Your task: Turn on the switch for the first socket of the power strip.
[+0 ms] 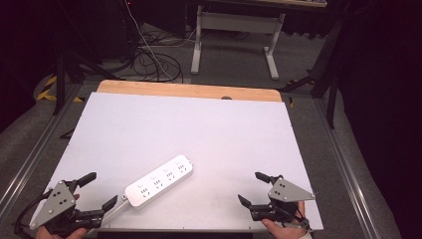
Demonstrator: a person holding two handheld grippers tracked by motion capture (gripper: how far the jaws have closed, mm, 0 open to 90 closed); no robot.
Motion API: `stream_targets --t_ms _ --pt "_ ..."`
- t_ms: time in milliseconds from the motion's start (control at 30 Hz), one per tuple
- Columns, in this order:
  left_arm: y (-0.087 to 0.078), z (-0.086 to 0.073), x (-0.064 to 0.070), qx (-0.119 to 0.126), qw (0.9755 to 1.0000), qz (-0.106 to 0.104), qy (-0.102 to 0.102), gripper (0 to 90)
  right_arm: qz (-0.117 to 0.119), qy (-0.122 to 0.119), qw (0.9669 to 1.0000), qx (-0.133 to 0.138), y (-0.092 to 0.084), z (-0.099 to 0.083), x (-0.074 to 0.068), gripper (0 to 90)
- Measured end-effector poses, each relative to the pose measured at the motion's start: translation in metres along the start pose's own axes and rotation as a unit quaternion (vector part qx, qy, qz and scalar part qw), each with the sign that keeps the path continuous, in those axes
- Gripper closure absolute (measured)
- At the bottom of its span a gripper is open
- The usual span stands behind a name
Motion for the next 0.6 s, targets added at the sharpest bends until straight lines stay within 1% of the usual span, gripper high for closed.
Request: stream_targets --t_ms 100,267,300,333,433,500,533,567,600 --pt "0.001 0.003 -0.002 -0.003 1.0000 0.002 0.003 12.8 -0.001 0.000 1.0000 0.000 0.001 0.000 0.000 15.7" --pt "0.004 0.009 -0.005 -0.006 1.0000 0.003 0.002 13.4 -0.001 -0.002 1.0000 -0.002 0.001 -0.001 0.000 16.1" --pt "0.005 0.010 -0.005 -0.006 1.0000 0.002 0.000 13.5 -0.001 -0.002 1.0000 -0.002 0.001 -0.001 0.000 16.1" --pt "0.006 0.011 -0.006 -0.007 1.0000 0.000 0.002 13.7 -0.001 -0.002 1.0000 -0.002 0.001 -0.001 0.000 16.2" --pt "0.008 0.015 -0.008 -0.008 1.0000 -0.003 0.001 14.6 0.000 -0.001 1.0000 -0.003 0.002 -0.001 0.000 16.3" --pt "0.011 0.018 -0.008 -0.007 0.9999 -0.007 -0.005 15.7 0.000 -0.001 1.0000 -0.004 0.002 -0.002 0.000 16.3" --pt "0.012 0.019 -0.008 -0.008 0.9999 -0.012 -0.004 16.9 0.001 -0.001 1.0000 -0.004 0.002 -0.002 0.000 16.3" --pt "0.012 0.019 -0.008 -0.008 0.9999 -0.012 -0.004 17.2 0.001 -0.001 1.0000 -0.004 0.002 -0.002 0.000 16.3" --pt "0.016 0.023 -0.008 -0.008 0.9998 -0.018 -0.006 17.5 0.000 -0.001 1.0000 -0.004 0.002 -0.002 0.000 16.3"
Point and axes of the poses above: each handheld gripper's, and its own axes: y roughly forward along the jaws, z roughly out of its top, x roughly to its right, the point moved 9 cm from there along y, roughly forward along the jaws, and after that the axes turned 8 degrees about y, right-handed, at the moved point
